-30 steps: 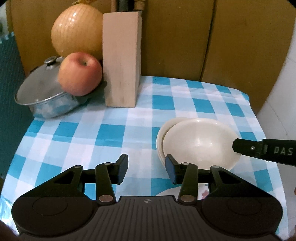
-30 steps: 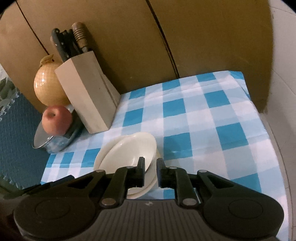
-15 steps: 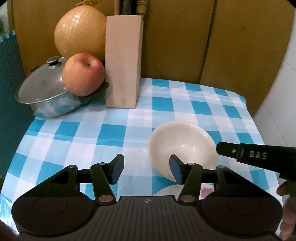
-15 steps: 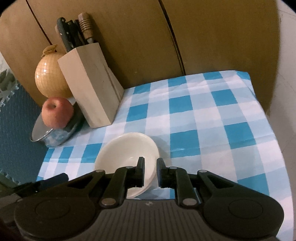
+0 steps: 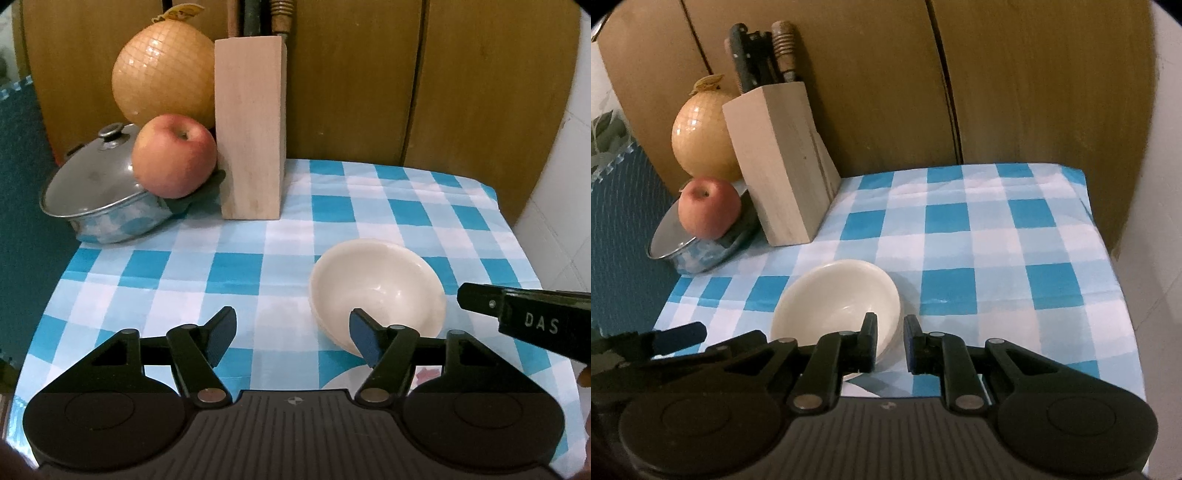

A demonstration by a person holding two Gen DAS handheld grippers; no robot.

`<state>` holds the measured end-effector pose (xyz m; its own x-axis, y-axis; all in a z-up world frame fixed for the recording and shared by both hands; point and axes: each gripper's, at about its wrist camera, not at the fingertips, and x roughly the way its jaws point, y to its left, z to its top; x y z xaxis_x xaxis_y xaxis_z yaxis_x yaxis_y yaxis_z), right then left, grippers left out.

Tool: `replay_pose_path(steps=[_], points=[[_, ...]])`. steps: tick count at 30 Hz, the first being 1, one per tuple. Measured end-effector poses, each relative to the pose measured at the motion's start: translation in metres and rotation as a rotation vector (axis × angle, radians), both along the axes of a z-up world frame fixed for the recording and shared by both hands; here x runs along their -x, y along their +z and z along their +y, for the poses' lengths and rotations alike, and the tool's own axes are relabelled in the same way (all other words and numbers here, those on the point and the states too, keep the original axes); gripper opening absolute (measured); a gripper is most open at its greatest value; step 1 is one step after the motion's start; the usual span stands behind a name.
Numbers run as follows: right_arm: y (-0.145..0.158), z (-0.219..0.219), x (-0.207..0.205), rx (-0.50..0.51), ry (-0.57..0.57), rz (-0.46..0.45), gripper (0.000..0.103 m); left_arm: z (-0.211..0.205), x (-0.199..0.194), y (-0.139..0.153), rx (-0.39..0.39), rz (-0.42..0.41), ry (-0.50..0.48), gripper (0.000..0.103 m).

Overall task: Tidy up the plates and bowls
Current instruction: 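Lower the bowl into the stack and open the right gripper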

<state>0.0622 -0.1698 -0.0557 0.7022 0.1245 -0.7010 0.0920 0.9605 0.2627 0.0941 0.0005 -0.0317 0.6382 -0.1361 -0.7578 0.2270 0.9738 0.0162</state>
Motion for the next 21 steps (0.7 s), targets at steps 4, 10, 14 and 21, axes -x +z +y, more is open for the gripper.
replay_pose_path(steps=[4, 10, 14, 21], points=[[0.001, 0.002, 0.003, 0.001, 0.010, -0.001, 0.011, 0.000, 0.002, 0.001, -0.009, -0.009, 0.006, 0.078], [0.002, 0.001, 0.006, 0.002, 0.007, -0.004, 0.013, -0.001, 0.007, 0.002, -0.028, -0.029, -0.005, 0.080], [0.002, -0.001, 0.006, -0.001, 0.003, -0.004, 0.015, -0.001, 0.010, 0.000, -0.046, -0.036, -0.015, 0.081], [0.002, -0.001, 0.006, -0.001, 0.010, -0.001, 0.016, 0.000, 0.013, -0.002, -0.071, -0.050, -0.025, 0.085]])
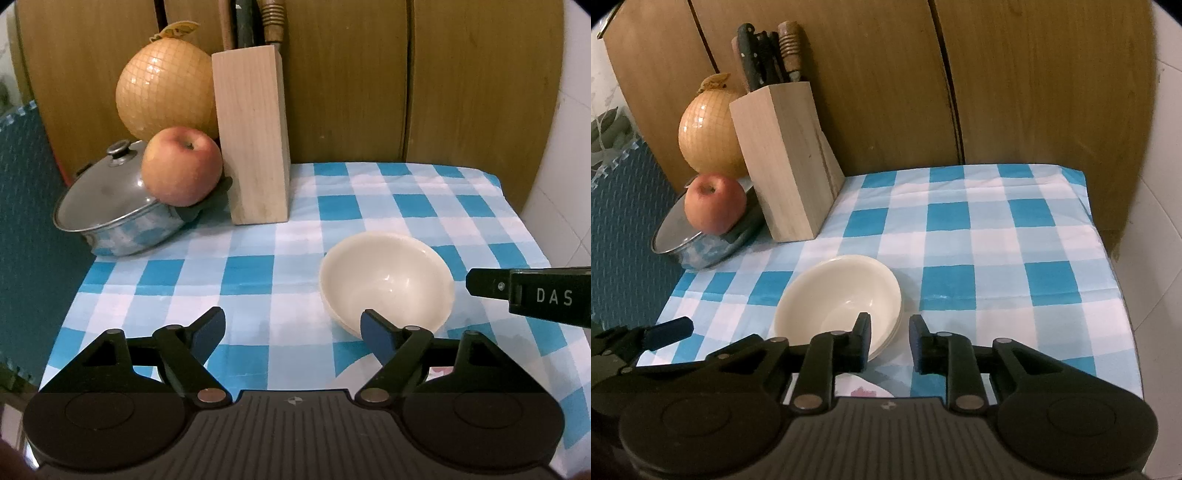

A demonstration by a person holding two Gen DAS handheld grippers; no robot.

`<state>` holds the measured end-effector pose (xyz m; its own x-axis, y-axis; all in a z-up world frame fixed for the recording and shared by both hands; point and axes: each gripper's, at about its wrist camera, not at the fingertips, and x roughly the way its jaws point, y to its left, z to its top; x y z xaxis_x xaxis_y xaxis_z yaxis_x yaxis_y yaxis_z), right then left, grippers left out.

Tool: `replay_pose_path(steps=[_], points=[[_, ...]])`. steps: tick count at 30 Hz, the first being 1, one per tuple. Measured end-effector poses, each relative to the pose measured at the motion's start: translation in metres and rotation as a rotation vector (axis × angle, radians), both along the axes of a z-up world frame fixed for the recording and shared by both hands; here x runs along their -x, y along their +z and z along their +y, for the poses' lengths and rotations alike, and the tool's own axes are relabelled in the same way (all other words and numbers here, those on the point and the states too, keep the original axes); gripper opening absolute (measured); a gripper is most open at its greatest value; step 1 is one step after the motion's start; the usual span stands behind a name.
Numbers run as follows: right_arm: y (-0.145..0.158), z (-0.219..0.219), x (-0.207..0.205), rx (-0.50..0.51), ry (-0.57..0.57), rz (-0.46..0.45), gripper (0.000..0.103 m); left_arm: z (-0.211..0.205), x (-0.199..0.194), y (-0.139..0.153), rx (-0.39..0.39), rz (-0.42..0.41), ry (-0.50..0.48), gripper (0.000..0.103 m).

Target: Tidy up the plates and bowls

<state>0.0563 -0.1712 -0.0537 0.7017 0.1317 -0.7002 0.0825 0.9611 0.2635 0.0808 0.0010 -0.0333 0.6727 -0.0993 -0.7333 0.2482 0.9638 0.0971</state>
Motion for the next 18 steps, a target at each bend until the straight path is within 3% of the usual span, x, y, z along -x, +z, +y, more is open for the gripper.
replay_pose_path(steps=[18], points=[[-0.0016, -0.0003, 0.0048, 0.006, 0.013, 0.005, 0.020, -0.0037, 0.0076, 0.0011, -0.029, -0.024, -0.020, 0.086]])
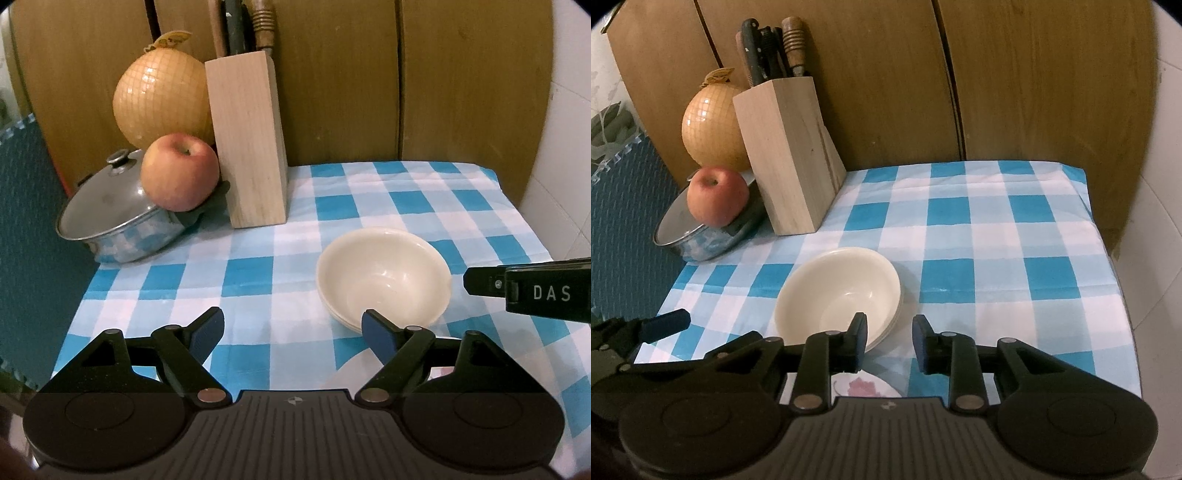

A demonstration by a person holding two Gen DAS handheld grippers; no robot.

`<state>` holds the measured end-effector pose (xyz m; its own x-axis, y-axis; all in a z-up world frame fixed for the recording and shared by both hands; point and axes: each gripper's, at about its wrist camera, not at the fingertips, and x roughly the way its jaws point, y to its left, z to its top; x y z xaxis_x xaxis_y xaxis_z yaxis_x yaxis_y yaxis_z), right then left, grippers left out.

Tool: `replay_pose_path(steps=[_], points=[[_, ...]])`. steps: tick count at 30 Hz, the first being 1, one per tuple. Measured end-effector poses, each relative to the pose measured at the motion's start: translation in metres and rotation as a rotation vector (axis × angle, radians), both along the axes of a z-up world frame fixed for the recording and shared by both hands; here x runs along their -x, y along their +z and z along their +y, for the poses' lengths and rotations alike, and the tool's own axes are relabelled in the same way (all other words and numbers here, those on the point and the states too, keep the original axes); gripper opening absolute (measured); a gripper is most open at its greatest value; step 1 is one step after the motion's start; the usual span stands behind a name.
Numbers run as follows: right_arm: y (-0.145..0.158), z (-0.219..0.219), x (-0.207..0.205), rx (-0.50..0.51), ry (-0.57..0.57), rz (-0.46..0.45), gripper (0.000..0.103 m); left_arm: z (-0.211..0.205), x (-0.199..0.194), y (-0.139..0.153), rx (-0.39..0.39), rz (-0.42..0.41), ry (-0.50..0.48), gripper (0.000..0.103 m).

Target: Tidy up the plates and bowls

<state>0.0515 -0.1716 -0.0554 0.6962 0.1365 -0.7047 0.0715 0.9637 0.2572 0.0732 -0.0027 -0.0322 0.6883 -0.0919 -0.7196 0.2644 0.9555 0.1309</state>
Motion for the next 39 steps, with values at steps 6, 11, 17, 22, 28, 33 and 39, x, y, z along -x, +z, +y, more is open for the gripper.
replay_pose_path(steps=[6, 11, 17, 22, 28, 33, 39], points=[[-0.001, -0.001, -0.001, 0.000, -0.003, 0.006, 0.020, 0.000, 0.000, -0.001, -0.007, 0.000, -0.005, 0.086], [-0.003, -0.003, -0.002, -0.001, -0.008, 0.013, 0.020, -0.001, -0.001, -0.002, -0.014, 0.003, -0.008, 0.086], [-0.008, -0.006, -0.006, -0.015, -0.021, 0.032, 0.021, -0.002, -0.002, -0.004, -0.023, 0.004, -0.012, 0.087], [-0.009, -0.006, -0.008, -0.014, -0.022, 0.037, 0.021, -0.003, -0.004, -0.005, -0.027, 0.009, -0.011, 0.087], [-0.011, -0.005, -0.010, -0.013, -0.018, 0.042, 0.021, -0.002, -0.007, -0.008, -0.034, 0.013, -0.014, 0.087], [-0.012, -0.005, -0.011, -0.015, -0.022, 0.045, 0.021, -0.003, -0.009, -0.008, -0.034, 0.016, -0.017, 0.087], [-0.013, -0.006, -0.014, -0.019, -0.023, 0.049, 0.021, -0.004, -0.012, -0.011, -0.051, 0.007, -0.020, 0.093]])
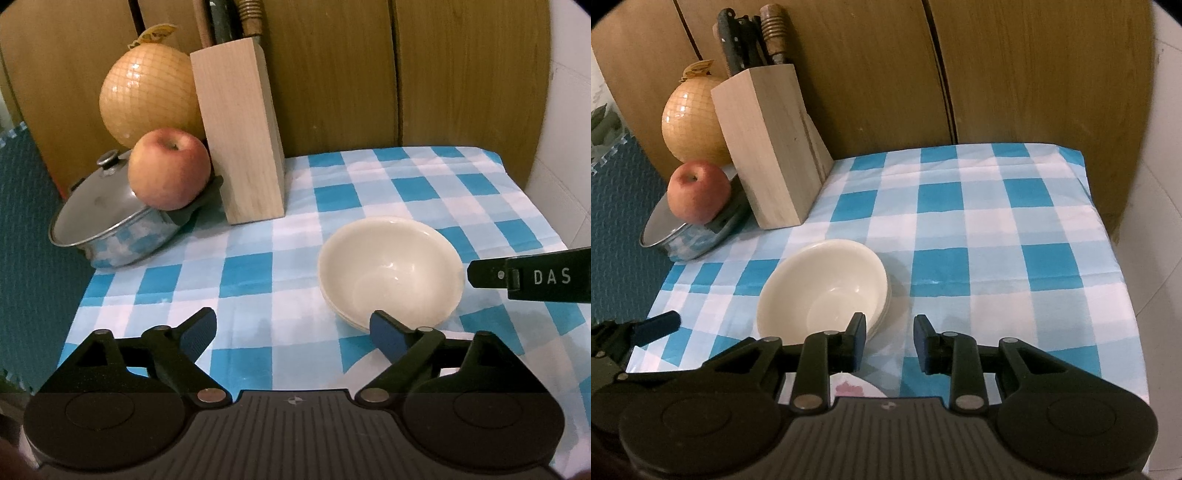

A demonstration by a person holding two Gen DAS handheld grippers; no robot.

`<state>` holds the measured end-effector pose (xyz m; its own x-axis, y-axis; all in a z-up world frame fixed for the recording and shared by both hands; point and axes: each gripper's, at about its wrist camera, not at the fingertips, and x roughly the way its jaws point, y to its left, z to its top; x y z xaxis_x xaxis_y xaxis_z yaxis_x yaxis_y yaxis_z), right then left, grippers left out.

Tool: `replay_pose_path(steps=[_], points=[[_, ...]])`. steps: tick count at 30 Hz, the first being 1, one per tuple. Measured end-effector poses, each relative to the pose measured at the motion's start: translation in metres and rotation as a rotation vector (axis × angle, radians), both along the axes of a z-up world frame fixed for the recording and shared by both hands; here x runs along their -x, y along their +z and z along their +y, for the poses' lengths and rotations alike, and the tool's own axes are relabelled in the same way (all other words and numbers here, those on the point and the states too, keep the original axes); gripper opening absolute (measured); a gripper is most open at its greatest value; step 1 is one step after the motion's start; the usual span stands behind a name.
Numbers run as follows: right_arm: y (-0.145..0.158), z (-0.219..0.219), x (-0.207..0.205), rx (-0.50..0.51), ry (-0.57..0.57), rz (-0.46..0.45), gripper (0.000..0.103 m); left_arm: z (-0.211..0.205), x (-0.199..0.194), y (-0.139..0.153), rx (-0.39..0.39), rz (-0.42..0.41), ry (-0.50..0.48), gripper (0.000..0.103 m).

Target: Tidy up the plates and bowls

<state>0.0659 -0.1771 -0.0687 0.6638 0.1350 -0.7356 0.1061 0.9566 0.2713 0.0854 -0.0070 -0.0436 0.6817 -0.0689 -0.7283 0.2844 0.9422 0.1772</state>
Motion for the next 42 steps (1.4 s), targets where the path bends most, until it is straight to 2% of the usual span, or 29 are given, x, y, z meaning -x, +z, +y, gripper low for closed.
replay_pose_path(steps=[13, 20, 26, 35, 39, 42], points=[[-0.012, -0.008, -0.015, -0.056, -0.023, 0.029, 0.021, -0.004, -0.014, -0.004, 0.008, 0.015, -0.004, 0.094], [-0.019, -0.013, -0.024, -0.113, -0.031, 0.045, 0.021, -0.001, -0.031, -0.013, 0.044, 0.078, 0.027, 0.092], [-0.027, -0.017, -0.033, -0.166, -0.034, 0.075, 0.022, 0.001, -0.046, -0.023, 0.106, 0.162, 0.055, 0.085], [-0.037, -0.020, -0.046, -0.222, -0.045, 0.110, 0.022, -0.003, -0.062, -0.040, 0.163, 0.244, 0.078, 0.069], [-0.040, -0.017, -0.051, -0.240, -0.035, 0.127, 0.011, -0.009, -0.065, -0.042, 0.167, 0.264, 0.074, 0.055], [-0.041, -0.013, -0.053, -0.247, -0.023, 0.140, 0.008, -0.015, -0.065, -0.042, 0.162, 0.267, 0.059, 0.053]])
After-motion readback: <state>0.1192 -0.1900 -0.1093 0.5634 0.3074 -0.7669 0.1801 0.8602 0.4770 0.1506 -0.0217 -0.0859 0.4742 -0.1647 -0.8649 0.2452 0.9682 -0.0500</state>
